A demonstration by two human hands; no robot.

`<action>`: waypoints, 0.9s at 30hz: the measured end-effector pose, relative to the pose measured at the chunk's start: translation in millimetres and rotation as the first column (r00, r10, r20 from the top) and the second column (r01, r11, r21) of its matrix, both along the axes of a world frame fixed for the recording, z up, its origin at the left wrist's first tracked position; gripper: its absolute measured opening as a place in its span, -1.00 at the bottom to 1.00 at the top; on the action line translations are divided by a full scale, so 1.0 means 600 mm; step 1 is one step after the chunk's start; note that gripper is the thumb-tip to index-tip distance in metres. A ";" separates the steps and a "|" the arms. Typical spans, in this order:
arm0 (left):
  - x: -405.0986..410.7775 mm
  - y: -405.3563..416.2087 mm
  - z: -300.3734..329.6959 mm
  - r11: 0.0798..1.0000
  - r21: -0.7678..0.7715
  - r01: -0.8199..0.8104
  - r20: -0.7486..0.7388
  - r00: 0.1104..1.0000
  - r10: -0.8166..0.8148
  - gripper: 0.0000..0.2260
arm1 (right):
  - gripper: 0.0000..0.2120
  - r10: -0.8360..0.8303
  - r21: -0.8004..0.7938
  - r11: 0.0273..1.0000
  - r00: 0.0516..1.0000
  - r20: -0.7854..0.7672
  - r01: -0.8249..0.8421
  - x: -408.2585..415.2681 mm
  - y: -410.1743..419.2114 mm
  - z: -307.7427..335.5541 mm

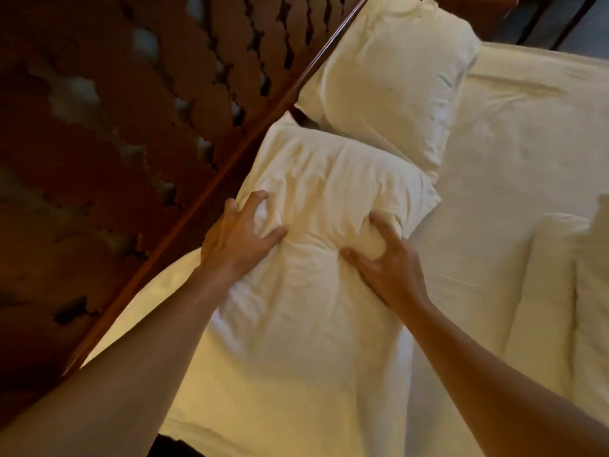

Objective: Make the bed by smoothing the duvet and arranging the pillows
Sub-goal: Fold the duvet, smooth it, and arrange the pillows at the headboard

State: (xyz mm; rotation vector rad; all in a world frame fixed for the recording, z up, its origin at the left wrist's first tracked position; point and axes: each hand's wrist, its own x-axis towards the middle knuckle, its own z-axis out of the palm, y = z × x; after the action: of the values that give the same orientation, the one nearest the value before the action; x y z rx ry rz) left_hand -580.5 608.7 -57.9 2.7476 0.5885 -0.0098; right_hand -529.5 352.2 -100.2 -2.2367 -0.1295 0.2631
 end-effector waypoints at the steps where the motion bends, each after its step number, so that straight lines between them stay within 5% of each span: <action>1: -0.017 -0.019 0.018 0.999 -0.034 -0.022 0.007 1.000 0.023 -0.46 | -0.26 -0.004 -0.002 1.000 1.000 0.007 0.004 -0.011 -0.023 0.023; 8: -0.139 -0.207 0.165 0.958 -0.281 -0.052 0.082 0.994 0.078 -0.44 | -0.32 -0.047 -0.042 0.998 0.998 0.045 0.049 -0.102 -0.216 0.214; 15: -0.203 -0.470 0.300 0.913 -0.376 0.156 0.301 0.953 -0.039 -0.47 | -0.44 -0.150 -0.013 0.988 0.976 0.160 0.154 -0.166 -0.502 0.371; 27: -0.256 -0.942 0.415 0.778 -0.532 0.335 0.352 0.923 -0.157 -0.52 | -0.47 -0.362 -0.085 0.912 0.887 0.287 0.400 -0.343 -0.983 0.537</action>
State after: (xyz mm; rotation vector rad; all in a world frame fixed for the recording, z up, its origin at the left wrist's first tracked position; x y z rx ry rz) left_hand -734.1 43.6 191.3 2.1373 0.0975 0.1271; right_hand -735.2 -237.4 222.0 -2.3724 0.1964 -0.2528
